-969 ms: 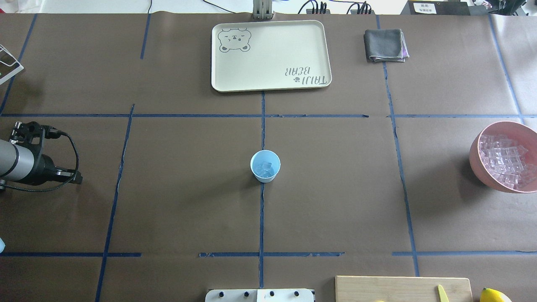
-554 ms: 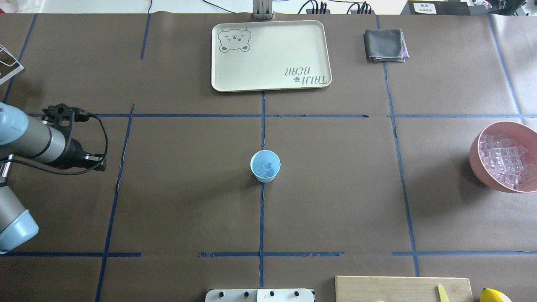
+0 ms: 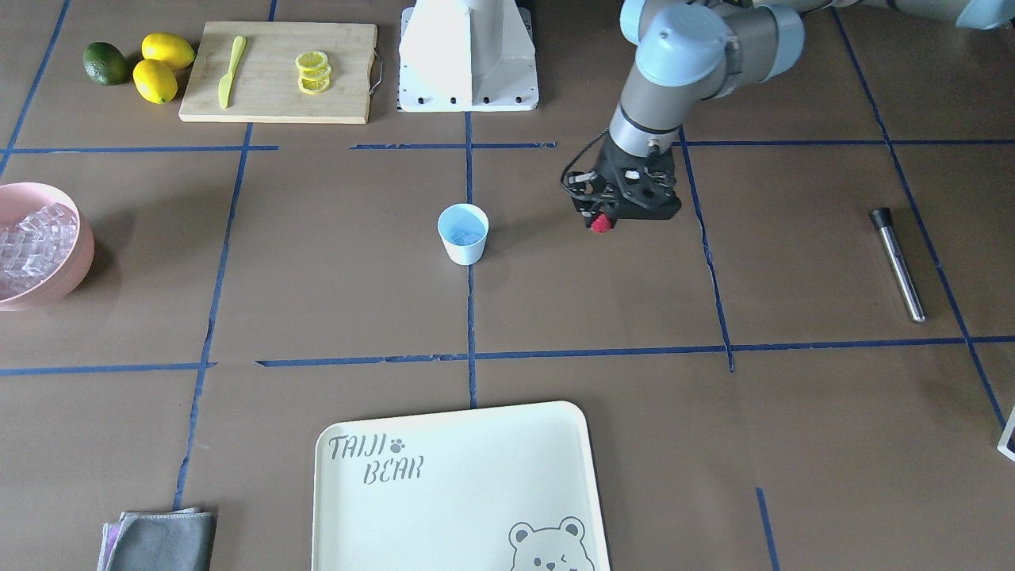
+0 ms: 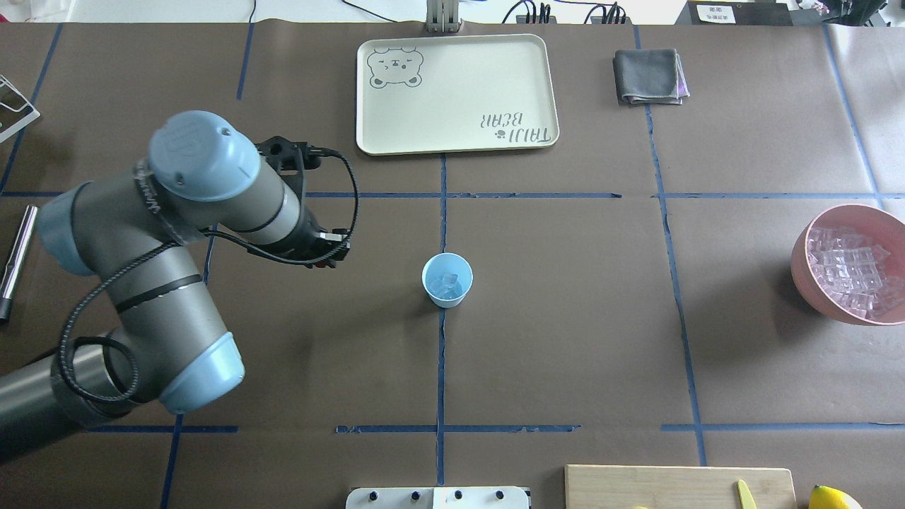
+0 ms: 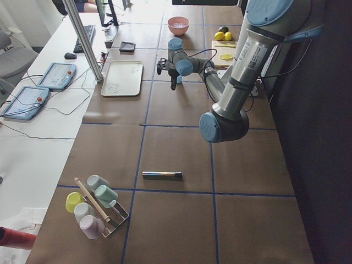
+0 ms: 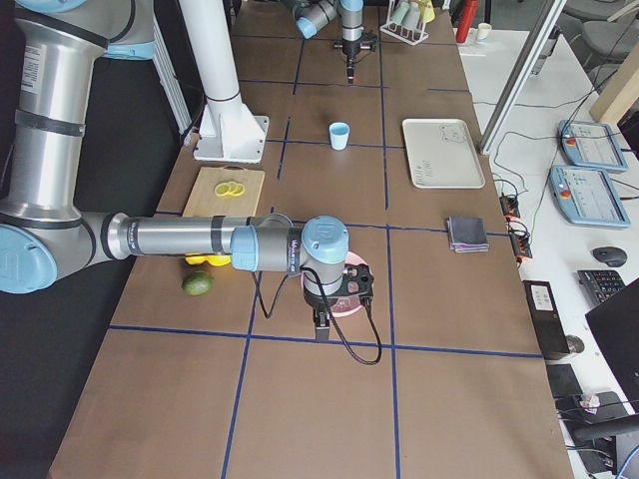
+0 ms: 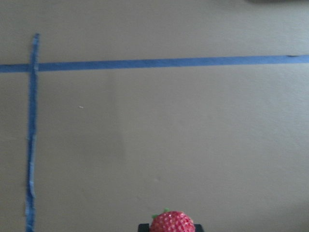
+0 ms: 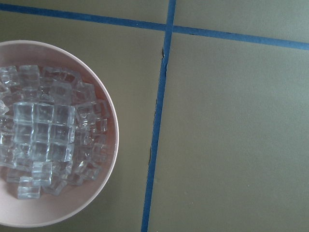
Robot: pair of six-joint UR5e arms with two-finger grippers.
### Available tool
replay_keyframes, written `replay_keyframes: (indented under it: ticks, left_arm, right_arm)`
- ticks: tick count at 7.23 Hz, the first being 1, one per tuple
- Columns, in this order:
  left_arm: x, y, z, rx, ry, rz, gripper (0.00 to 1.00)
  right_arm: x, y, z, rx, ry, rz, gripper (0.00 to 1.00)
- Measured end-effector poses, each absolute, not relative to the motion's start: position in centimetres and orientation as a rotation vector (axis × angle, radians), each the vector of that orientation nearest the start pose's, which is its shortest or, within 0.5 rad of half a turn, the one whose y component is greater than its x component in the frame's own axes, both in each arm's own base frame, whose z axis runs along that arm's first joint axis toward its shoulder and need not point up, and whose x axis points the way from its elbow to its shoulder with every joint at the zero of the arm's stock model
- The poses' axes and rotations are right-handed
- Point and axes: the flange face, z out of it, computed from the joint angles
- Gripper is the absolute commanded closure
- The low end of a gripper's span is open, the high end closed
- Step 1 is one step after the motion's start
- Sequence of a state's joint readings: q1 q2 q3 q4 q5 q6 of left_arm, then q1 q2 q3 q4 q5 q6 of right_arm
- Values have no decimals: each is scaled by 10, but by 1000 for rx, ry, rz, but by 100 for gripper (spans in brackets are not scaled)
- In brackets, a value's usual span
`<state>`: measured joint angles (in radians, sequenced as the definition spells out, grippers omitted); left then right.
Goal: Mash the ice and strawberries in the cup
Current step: 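Lift the strawberry with the left gripper and carry it over the blue cup, then open the left gripper to drop the strawberry into the blue cup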
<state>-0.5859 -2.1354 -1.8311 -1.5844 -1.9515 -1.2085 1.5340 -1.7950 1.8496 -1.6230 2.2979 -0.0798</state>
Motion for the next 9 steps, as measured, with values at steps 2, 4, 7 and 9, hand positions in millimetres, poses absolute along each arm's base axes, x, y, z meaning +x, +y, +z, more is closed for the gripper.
replay_keyframes:
  ticks: [2, 4, 7, 9]
  left_arm:
    - [529, -418, 164, 48, 926, -102, 92]
    - [561, -419, 134, 38, 930, -125, 59]
    - [577, -416, 119, 21, 936, -138, 0]
    - [578, -415, 122, 7, 931, -156, 0]
  right_arm:
    - [52, -399, 630, 18, -727, -112, 1]
    - [52, -399, 630, 18, -727, -112, 1]
    - [52, -399, 628, 20, -727, -113, 0]
    - [52, -399, 628, 20, -727, -113, 0]
